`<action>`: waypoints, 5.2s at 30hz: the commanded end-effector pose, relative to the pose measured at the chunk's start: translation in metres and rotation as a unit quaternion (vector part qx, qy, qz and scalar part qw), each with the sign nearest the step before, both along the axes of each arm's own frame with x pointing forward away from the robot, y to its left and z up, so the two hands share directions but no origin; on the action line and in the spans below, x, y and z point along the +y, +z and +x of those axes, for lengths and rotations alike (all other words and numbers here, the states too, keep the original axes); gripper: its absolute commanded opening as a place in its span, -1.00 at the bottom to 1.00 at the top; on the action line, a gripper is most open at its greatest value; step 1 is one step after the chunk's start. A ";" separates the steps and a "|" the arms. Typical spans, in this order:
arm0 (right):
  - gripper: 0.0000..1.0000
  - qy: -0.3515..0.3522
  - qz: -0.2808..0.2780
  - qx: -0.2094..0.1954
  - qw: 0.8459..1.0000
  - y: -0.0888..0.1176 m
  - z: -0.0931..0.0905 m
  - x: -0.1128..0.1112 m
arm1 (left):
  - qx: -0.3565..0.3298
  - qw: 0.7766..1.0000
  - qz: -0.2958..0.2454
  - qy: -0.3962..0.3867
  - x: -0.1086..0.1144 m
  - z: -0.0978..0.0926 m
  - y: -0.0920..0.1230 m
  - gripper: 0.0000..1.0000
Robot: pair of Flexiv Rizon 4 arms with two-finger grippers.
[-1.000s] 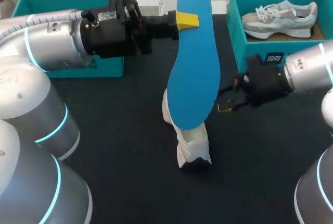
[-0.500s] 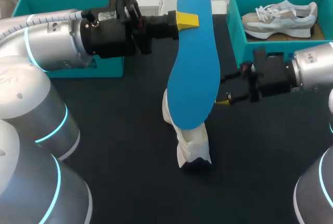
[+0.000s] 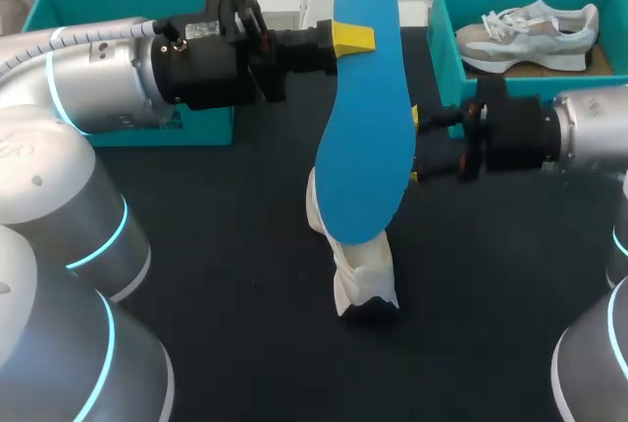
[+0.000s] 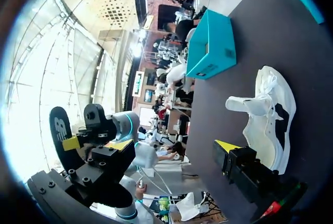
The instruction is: Take the shoe out of the shoebox, open the shoe tongue, remove and reinsert the insole, then place the shoe into the shoebox
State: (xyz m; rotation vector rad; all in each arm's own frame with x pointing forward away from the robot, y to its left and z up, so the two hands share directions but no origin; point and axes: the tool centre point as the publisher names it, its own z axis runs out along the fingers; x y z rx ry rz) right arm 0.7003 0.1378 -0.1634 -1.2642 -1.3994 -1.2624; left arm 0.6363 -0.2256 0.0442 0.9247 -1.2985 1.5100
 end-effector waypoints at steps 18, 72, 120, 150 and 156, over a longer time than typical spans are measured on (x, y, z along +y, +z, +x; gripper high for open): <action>1.00 0.005 -0.028 0.007 1.000 0.003 0.005 0.001 | 0.000 1.000 0.000 0.001 0.001 -0.002 -0.002 -1.00; 1.00 0.005 -0.028 0.007 1.000 0.003 0.005 0.001 | -0.687 0.721 -0.064 0.070 0.078 0.009 -0.049 -1.00; 1.00 0.005 -0.028 0.007 1.000 0.003 0.005 0.001 | -0.976 -0.002 -0.138 0.167 0.106 0.015 -0.177 -1.00; 0.62 0.039 -0.009 0.024 0.999 -0.011 0.009 0.060 | -0.994 0.032 -0.029 0.096 0.038 0.010 -0.221 -1.00; -0.01 0.047 -0.004 0.022 0.999 -0.012 0.013 0.067 | -0.995 0.035 -0.029 0.087 0.020 0.011 -0.225 -1.00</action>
